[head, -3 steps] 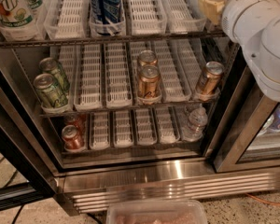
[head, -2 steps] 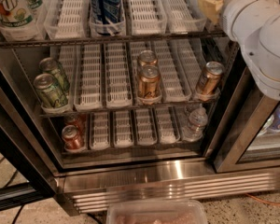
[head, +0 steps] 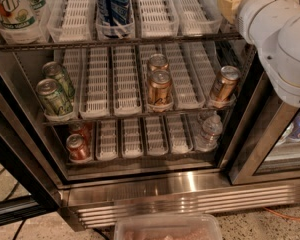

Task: Pick blue plastic bottle from top shelf of fridge

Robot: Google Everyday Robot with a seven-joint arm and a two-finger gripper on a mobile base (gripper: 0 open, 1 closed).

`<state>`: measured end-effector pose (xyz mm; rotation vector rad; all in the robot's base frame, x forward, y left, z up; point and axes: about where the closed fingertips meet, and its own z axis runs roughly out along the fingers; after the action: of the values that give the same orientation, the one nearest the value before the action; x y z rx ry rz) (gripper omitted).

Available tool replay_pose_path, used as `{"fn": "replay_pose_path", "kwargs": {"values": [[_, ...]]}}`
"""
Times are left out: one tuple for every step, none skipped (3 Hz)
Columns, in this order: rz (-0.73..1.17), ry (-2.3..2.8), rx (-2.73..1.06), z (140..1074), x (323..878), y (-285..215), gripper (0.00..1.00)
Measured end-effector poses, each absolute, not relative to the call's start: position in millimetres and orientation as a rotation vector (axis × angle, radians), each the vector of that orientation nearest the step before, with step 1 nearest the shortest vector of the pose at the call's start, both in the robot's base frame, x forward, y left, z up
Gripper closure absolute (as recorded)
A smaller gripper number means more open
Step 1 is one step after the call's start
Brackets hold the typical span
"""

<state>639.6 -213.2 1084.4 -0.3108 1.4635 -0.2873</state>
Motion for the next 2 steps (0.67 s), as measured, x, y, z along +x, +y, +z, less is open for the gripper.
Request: {"fn": "replay_pose_path", "kwargs": {"values": [[-0.287,1.463,-0.311,1084.4,639.6,-213.1,1.00],[-0.287,1.463,-0.311,1084.5,639.6,-213.1,1.00]]}}
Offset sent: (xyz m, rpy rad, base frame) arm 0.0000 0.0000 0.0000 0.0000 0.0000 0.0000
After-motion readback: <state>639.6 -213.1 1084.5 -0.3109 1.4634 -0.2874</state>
